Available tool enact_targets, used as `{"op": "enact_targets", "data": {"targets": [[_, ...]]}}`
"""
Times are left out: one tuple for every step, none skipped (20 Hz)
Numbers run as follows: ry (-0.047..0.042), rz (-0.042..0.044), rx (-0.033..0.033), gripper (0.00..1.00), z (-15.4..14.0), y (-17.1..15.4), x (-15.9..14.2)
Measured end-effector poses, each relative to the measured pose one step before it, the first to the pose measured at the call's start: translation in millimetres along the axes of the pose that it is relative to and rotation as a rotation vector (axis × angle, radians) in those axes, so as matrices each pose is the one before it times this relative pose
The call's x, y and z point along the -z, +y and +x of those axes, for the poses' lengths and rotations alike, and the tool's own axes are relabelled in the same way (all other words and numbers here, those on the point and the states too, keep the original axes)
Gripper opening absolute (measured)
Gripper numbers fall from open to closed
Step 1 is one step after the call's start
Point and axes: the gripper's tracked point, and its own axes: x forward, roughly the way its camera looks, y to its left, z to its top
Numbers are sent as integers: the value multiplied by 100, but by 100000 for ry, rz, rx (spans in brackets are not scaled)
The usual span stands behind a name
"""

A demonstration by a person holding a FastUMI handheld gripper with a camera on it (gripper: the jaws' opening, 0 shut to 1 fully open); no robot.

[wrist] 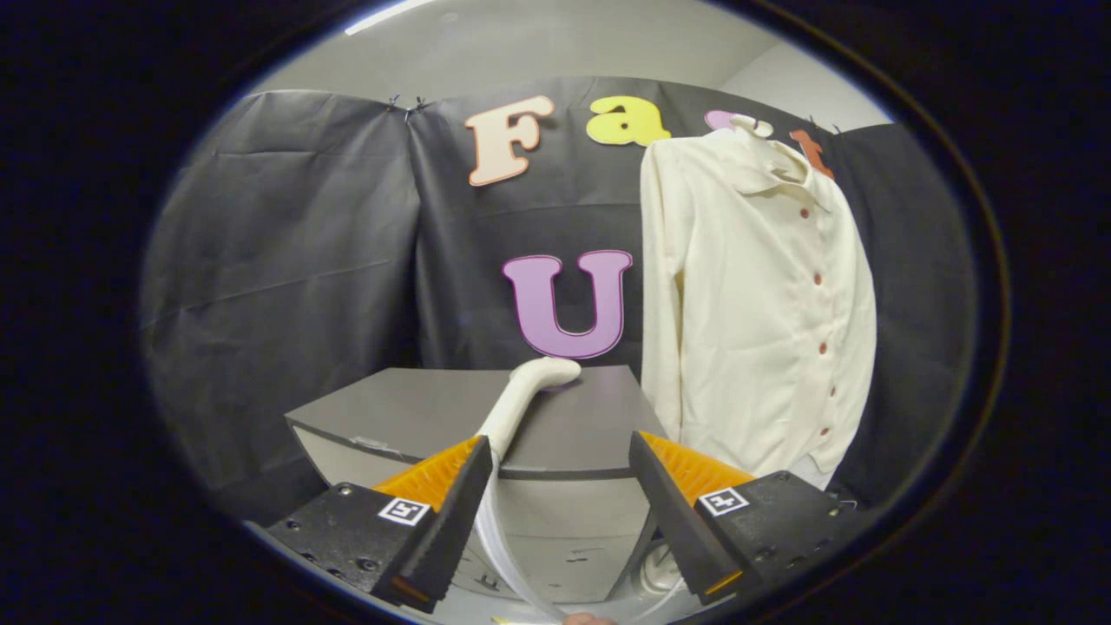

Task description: Iron the clothes twice with a garment steamer, once on the left side and once on the right side.

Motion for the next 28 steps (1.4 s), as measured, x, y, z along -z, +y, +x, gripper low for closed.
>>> {"op": "enact_targets", "data": {"targets": [[197,-176,-30,97,1159,613,-145],[903,-548,-179,97,1263,555,18],[2090,-455,395,97,1142,475,224],[1945,-335,-488,97,1043,552,197],[1086,249,-411,97,1164,688,-121],[833,-312,301,97,1095,438,-126],[1885,-366,403,97,1255,219,131],[1774,-533,-152,97,1087,350,166],[3381,-838,209,98,1176,168,362],[2617,121,916,97,914,-38,199],[3795,6,63,97,839,168,589],[567,153,758,97,647,-14,-142],[994,-351,612,97,645,-130,-116],[573,147,54,97,623,8,-157],[3858,191,743,97,563,-49,799],[2562,1260,180,95,589,96,312],[2975,1104,-756,93,505,304,660],[3583,-15,64,85,496,183,655],[3881,225,563,76,378,-31,777],[-1053,24,1220,68,-337,9,-279],[-472,-711,-788,63,197,307,-156],[3220,-9,1889,58,322,-81,766],[-2998,182,1344,53,-180,-60,-564],[1425,736,631,47,-196,23,150],[408,2113,-455,45,21,74,0],[-724,3832,-889,43,303,76,-219],[829,1677,-2026,41,-21,292,454],[-2157,-1060,-2146,38,85,272,-355]]}}
